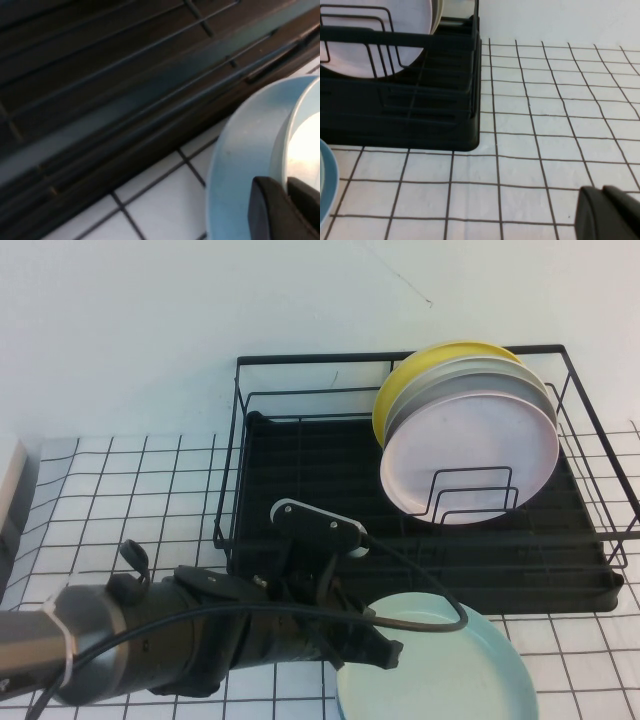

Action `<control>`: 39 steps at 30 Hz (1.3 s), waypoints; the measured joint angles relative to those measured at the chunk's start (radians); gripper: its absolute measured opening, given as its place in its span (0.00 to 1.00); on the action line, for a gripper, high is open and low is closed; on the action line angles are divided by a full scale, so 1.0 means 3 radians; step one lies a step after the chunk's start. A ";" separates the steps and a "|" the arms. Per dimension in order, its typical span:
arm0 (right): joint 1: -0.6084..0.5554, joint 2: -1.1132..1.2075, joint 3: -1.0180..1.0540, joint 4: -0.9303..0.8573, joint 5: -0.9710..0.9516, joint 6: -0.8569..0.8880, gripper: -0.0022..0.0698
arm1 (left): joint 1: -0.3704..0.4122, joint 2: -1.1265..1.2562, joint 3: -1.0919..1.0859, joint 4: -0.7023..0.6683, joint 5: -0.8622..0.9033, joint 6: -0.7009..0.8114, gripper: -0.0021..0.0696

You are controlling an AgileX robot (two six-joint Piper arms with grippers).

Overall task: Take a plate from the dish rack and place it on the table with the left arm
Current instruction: Place the plate from the table

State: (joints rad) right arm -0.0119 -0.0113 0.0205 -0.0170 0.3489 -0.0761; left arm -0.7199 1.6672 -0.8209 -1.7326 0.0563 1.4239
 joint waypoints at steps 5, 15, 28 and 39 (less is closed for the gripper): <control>0.0000 0.0000 0.0000 0.0000 0.0000 0.0000 0.03 | 0.0000 0.0002 -0.0013 0.0000 -0.0110 0.0182 0.03; 0.0000 0.0000 0.0000 0.0000 0.0000 0.0000 0.03 | 0.0000 0.0002 -0.0018 0.0000 0.0122 0.0372 0.15; 0.0000 0.0000 0.0000 0.0000 0.0000 0.0000 0.03 | 0.0000 0.0002 -0.0041 0.0000 0.0124 0.0715 0.59; 0.0000 0.0000 0.0000 0.0000 0.0000 0.0000 0.03 | 0.0000 -0.0427 -0.0286 0.0000 -0.0384 0.1296 0.04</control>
State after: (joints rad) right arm -0.0119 -0.0113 0.0205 -0.0170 0.3489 -0.0761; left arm -0.7199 1.5389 -0.9068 -1.7326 -0.0589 1.8129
